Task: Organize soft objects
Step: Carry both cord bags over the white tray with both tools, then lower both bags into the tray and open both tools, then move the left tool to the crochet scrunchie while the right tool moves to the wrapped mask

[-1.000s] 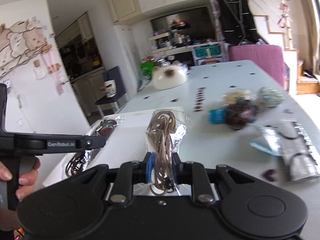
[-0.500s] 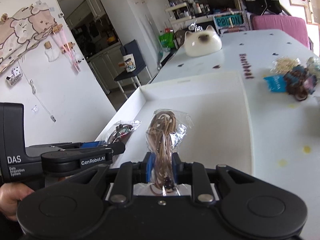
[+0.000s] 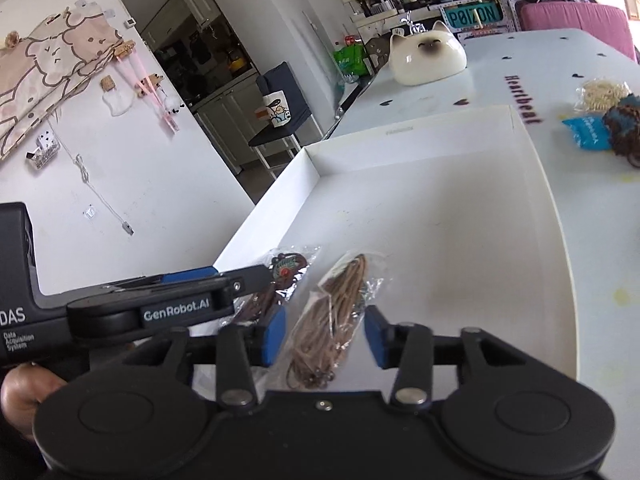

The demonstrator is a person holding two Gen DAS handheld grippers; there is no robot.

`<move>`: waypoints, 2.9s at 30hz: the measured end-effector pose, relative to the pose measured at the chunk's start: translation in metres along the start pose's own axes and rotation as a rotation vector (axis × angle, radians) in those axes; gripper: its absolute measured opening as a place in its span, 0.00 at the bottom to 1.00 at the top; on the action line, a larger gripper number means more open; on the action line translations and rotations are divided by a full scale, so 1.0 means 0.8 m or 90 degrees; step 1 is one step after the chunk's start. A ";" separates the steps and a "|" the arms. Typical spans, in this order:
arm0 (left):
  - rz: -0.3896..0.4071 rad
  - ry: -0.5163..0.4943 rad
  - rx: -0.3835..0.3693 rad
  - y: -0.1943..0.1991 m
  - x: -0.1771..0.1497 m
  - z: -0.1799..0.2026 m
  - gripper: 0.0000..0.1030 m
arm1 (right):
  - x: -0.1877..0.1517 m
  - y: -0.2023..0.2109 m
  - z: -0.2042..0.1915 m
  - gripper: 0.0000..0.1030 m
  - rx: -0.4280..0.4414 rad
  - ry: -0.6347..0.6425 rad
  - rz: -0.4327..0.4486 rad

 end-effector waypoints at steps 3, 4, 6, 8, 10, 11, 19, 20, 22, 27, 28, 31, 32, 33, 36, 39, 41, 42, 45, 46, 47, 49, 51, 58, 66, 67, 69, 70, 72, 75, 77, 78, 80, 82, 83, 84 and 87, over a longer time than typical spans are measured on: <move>-0.018 0.005 -0.030 -0.003 -0.005 0.009 0.44 | 0.002 0.000 0.002 0.28 -0.004 0.004 -0.003; -0.020 0.007 -0.039 -0.003 -0.006 0.012 0.43 | 0.001 0.000 0.002 0.26 -0.005 0.006 -0.004; -0.023 0.007 -0.054 -0.004 -0.005 0.018 0.37 | 0.000 0.001 0.003 0.23 -0.007 0.011 -0.006; -0.026 0.004 -0.073 -0.005 -0.005 0.025 0.29 | -0.004 0.002 0.002 0.20 0.000 0.020 -0.010; -0.030 0.000 -0.097 -0.007 -0.003 0.035 0.24 | -0.007 0.004 0.000 0.19 0.001 0.031 -0.014; -0.033 -0.002 -0.109 -0.009 -0.002 0.041 0.22 | -0.009 0.006 0.000 0.19 0.001 0.037 -0.015; -0.076 -0.044 -0.131 -0.025 -0.019 0.073 0.17 | -0.010 0.018 0.009 0.18 -0.026 0.054 -0.007; -0.079 -0.042 -0.132 -0.027 -0.022 0.072 0.17 | -0.010 0.019 0.011 0.18 -0.029 0.055 -0.006; -0.076 -0.038 -0.131 -0.024 -0.022 0.072 0.17 | -0.009 0.021 0.014 0.18 -0.032 0.055 -0.005; -0.054 -0.015 -0.122 -0.005 -0.012 0.061 0.17 | -0.007 0.026 0.015 0.19 -0.036 0.059 0.004; -0.049 -0.013 -0.120 0.000 -0.009 0.059 0.17 | -0.006 0.028 0.015 0.19 -0.036 0.061 0.007; -0.033 -0.001 -0.112 0.014 -0.003 0.055 0.24 | -0.002 0.036 0.015 0.22 -0.038 0.066 0.019; -0.028 0.005 -0.109 0.019 -0.002 0.053 0.33 | 0.000 0.039 0.015 0.22 -0.037 0.067 0.023; -0.022 0.008 -0.105 0.023 -0.002 0.052 0.41 | 0.001 0.042 0.015 0.23 -0.036 0.068 0.026; -0.013 0.008 -0.094 0.033 -0.002 0.052 0.49 | 0.005 0.051 0.015 0.28 -0.041 0.077 0.038; -0.010 0.011 -0.089 0.041 -0.005 0.053 0.58 | 0.007 0.062 0.017 0.36 -0.052 0.091 0.051; -0.006 0.013 -0.082 0.047 -0.007 0.053 0.64 | 0.008 0.070 0.017 0.45 -0.060 0.098 0.059; -0.003 0.014 -0.078 0.049 -0.007 0.052 0.67 | 0.009 0.075 0.017 0.47 -0.064 0.102 0.065; 0.000 0.020 -0.075 0.057 -0.010 0.051 0.75 | 0.013 0.089 0.022 0.56 -0.082 0.111 0.082; 0.001 0.023 -0.075 0.059 -0.012 0.050 0.77 | 0.014 0.094 0.024 0.58 -0.089 0.113 0.087; 0.001 0.024 -0.075 0.061 -0.013 0.050 0.80 | 0.014 0.098 0.026 0.61 -0.095 0.114 0.091; 0.001 0.026 -0.073 0.064 -0.016 0.051 0.85 | 0.014 0.104 0.029 0.66 -0.105 0.116 0.094; 0.002 0.029 -0.070 0.066 -0.018 0.050 0.88 | 0.013 0.108 0.032 0.71 -0.115 0.119 0.095; 0.012 0.027 -0.061 0.079 -0.024 0.050 0.97 | 0.005 0.123 0.042 0.88 -0.152 0.146 0.098; 0.025 0.020 -0.044 0.093 -0.029 0.057 0.99 | 0.007 0.143 0.055 1.00 -0.177 0.150 0.123; 0.027 0.020 -0.043 0.095 -0.030 0.058 0.99 | 0.007 0.145 0.056 1.00 -0.181 0.151 0.127; 0.031 0.021 -0.043 0.099 -0.031 0.059 1.00 | 0.007 0.149 0.058 1.00 -0.185 0.154 0.132; 0.032 0.021 -0.043 0.100 -0.031 0.060 1.00 | 0.008 0.151 0.060 1.00 -0.186 0.155 0.134; 0.034 0.021 -0.041 0.104 -0.034 0.060 1.00 | 0.008 0.153 0.062 1.00 -0.188 0.156 0.137; 0.035 0.024 -0.037 0.107 -0.035 0.059 1.00 | 0.007 0.155 0.065 1.00 -0.188 0.157 0.138; 0.035 0.025 -0.031 0.109 -0.035 0.058 1.00 | 0.007 0.156 0.064 1.00 -0.184 0.161 0.138; 0.035 0.025 -0.030 0.110 -0.034 0.059 1.00 | 0.007 0.157 0.064 1.00 -0.181 0.163 0.138; 0.036 0.024 -0.030 0.112 -0.033 0.061 1.00 | 0.007 0.160 0.063 1.00 -0.173 0.170 0.140; 0.042 0.023 -0.033 0.114 -0.030 0.066 1.00 | 0.009 0.163 0.064 1.00 -0.164 0.172 0.144; 0.044 0.023 -0.034 0.114 -0.029 0.069 1.00 | 0.009 0.166 0.065 1.00 -0.163 0.172 0.146; 0.047 0.022 -0.036 0.114 -0.027 0.073 1.00 | 0.011 0.168 0.068 1.00 -0.163 0.171 0.148; 0.053 0.014 -0.037 0.113 -0.019 0.086 1.00 | 0.018 0.175 0.080 1.00 -0.169 0.166 0.153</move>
Point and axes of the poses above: each gripper's, at about its wrist camera, not at the fingertips, and y roughly against the way its jaws point, z to its right, x to its top, the point moved 10 cm from there along -y, roughly the way its jaws point, and after that the axes turned 10 degrees about -y, right-handed, at the moved point
